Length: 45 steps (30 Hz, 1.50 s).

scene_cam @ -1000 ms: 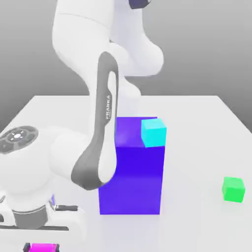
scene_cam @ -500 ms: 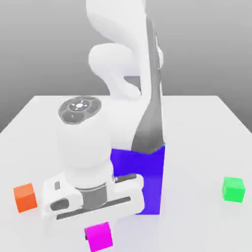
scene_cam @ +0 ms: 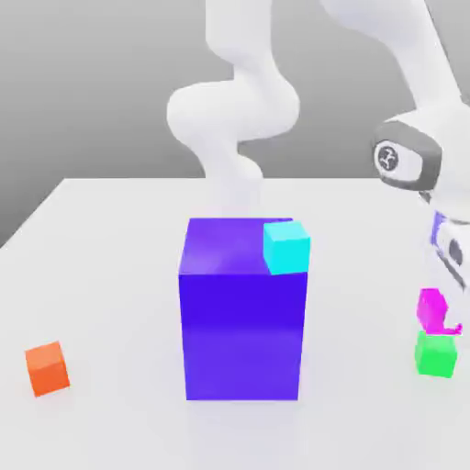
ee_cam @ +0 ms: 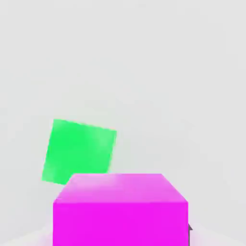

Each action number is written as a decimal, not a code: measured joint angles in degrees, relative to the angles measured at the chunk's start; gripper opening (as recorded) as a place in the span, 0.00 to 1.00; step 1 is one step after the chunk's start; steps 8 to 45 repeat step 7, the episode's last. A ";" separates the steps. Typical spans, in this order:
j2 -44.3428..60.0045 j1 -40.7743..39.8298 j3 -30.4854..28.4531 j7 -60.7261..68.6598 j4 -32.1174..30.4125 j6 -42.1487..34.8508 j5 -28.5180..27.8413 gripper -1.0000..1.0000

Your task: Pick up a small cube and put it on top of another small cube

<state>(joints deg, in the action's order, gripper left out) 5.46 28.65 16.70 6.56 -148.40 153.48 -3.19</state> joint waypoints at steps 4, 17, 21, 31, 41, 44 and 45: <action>7.09 2.16 -2.95 -3.57 0.21 6.62 -5.65 1.00; 7.09 2.16 -2.95 -3.57 0.21 6.62 -5.65 1.00; 7.09 2.16 -2.95 -3.57 0.21 6.62 -5.65 1.00; 7.09 2.16 -2.95 -3.57 0.21 6.62 -5.65 1.00; 7.09 2.16 -2.95 -3.57 0.21 6.62 -5.65 1.00; 7.09 2.16 -2.95 -3.57 0.21 6.62 -5.65 1.00; 7.09 2.16 -2.95 -3.57 0.21 6.62 -5.65 1.00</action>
